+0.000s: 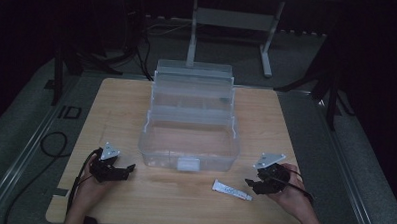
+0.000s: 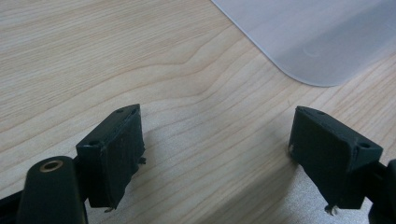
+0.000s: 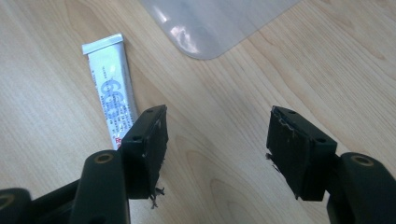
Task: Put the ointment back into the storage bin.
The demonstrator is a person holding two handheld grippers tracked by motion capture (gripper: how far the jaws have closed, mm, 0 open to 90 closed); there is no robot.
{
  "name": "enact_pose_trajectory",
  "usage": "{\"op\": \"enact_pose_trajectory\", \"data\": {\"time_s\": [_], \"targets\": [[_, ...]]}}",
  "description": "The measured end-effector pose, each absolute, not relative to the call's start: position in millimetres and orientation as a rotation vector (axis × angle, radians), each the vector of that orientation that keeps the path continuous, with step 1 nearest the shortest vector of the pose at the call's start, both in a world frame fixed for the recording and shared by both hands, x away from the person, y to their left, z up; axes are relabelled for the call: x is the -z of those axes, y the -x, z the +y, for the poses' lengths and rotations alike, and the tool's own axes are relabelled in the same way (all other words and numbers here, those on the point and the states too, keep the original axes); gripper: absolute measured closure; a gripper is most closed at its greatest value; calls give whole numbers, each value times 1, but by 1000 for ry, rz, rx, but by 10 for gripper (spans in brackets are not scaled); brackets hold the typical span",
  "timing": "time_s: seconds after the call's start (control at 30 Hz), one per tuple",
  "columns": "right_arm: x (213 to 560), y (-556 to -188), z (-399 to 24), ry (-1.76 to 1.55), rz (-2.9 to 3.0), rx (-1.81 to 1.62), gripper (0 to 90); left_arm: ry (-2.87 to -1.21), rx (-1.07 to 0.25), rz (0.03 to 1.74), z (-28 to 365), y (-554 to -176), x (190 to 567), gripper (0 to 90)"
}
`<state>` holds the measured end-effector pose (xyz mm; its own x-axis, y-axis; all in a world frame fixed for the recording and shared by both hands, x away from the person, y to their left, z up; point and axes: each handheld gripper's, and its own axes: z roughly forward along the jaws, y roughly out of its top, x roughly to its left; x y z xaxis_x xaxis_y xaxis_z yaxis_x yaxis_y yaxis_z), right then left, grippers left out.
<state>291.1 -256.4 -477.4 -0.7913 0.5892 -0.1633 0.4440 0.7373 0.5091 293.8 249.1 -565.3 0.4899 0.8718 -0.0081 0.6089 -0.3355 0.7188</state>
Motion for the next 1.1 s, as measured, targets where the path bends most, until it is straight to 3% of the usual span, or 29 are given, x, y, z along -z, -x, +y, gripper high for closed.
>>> {"op": "enact_pose_trajectory", "data": {"time_s": [1.1], "targets": [[468,-297,-229,-625,2780,-496,382,-2067,-505,1215,249,-294,565,184]]}}
